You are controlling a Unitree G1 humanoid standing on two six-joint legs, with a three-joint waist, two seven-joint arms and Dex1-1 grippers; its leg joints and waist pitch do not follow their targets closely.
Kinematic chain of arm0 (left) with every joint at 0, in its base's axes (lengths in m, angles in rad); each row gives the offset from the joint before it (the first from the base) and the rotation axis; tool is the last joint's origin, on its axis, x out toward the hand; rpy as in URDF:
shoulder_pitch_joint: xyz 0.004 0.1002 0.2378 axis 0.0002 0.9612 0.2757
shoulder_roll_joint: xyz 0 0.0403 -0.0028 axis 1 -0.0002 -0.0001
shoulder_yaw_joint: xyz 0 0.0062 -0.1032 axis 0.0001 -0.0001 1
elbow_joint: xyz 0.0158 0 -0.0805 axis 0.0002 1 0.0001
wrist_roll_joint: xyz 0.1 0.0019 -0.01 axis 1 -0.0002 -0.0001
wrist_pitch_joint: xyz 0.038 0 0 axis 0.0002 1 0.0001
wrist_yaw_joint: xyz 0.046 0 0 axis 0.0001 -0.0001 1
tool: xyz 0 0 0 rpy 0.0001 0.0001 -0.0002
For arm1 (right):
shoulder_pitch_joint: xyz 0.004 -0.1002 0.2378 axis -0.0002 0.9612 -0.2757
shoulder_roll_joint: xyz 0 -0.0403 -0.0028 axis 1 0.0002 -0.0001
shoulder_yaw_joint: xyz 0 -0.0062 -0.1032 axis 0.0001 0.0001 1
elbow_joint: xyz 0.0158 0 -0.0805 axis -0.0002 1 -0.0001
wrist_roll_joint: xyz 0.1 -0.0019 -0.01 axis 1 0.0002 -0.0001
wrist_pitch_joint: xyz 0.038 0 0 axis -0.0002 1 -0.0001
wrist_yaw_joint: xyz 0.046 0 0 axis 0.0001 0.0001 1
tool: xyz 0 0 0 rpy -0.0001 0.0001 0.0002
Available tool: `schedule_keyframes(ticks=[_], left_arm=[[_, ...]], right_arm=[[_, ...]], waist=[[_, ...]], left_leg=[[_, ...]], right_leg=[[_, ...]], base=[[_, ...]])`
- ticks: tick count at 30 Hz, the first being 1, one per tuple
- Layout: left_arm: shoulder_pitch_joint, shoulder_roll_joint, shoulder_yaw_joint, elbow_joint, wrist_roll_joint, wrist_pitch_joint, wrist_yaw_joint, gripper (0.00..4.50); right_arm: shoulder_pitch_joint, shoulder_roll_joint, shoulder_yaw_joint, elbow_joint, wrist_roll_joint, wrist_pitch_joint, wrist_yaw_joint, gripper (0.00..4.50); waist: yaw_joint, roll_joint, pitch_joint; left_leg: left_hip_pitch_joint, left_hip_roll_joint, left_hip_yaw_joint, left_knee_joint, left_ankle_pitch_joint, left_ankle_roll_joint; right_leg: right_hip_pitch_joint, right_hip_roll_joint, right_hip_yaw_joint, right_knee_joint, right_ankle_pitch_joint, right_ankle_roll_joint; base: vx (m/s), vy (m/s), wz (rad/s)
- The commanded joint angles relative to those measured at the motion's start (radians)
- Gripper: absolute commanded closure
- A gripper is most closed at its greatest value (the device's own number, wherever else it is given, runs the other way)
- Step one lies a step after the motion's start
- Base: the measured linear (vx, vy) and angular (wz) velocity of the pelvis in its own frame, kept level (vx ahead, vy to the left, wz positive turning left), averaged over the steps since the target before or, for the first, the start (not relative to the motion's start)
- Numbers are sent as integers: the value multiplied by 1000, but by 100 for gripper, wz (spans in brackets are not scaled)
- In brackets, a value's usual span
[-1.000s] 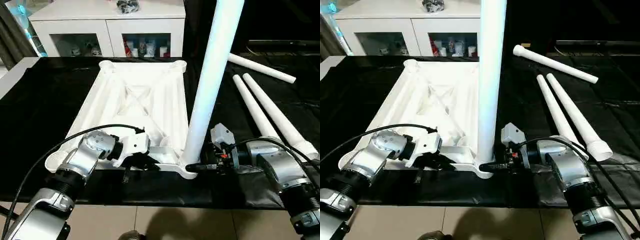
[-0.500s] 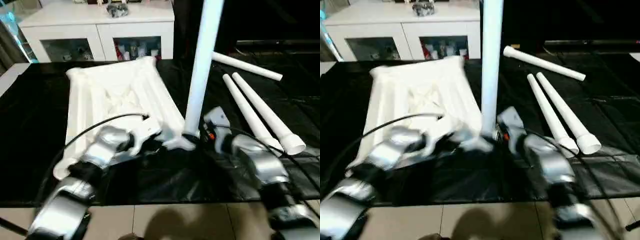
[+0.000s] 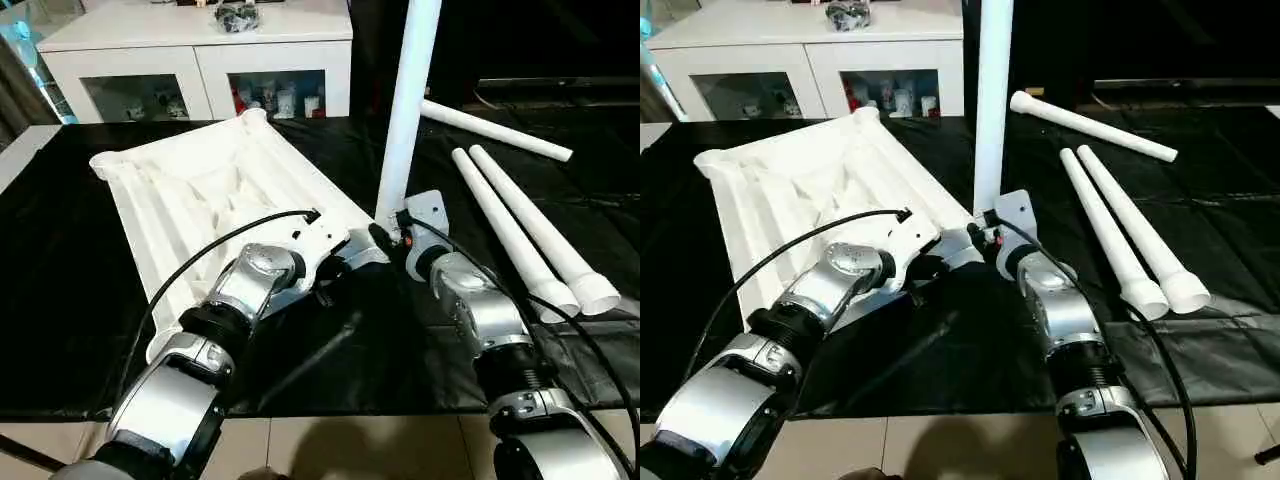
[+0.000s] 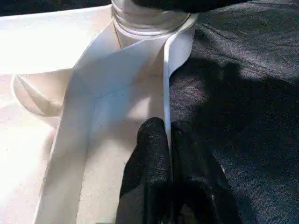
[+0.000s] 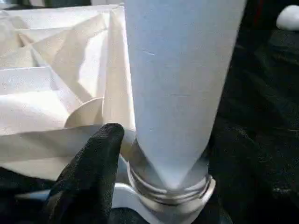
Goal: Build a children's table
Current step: Rotate leg to tighten
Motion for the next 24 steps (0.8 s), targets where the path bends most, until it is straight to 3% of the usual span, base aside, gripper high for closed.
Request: schedule_keyframes(ticks=[1, 4, 11, 16, 20, 24], left_arm=[[-6, 4, 10, -54, -31, -78, -20, 450], [30, 59, -1, -89, -31, -119, -108, 450], [94, 173, -35, -143, -34, -222, -286, 450], [147, 253, -63, -232, -60, -273, -450, 450], [167, 280, -84, -265, -71, -314, -529, 450], [185, 282, -95, -306, -96, -327, -583, 450]], right_arm=[[26, 2, 69, -38, 40, -24, 155, 115], [66, -98, 91, -91, 50, -54, 301, 92], [111, -259, 88, -150, 78, -97, 513, 43], [140, -386, 117, -203, 115, -130, 737, 43], [136, -421, 146, -210, 128, -140, 834, 43], [128, -422, 178, -210, 131, -141, 886, 43]], waist=[[2, -20, -68], [4, -22, -69], [6, -19, -68], [19, -20, -69], [26, -21, -70], [28, -24, -69]], left_leg=[[17, 63, -28, -66, -215, 88], [13, 65, -30, -66, -221, 92], [15, 71, -26, -64, -224, 97], [17, 74, -24, -64, -224, 96], [12, 75, -23, -61, -205, 113], [13, 76, -23, -62, -209, 105]], right_leg=[[49, -86, 51, -73, -296, -176], [54, -86, 50, -71, -291, -169], [46, -84, 51, -71, -315, -178], [45, -86, 53, -65, -294, -194], [42, -85, 53, -61, -269, -204], [41, -87, 52, -62, -296, -203]], base=[[0, 0, 0], [0, 0, 0], [0, 0, 0], [0, 0, 0], [0, 0, 0], [0, 0, 0]])
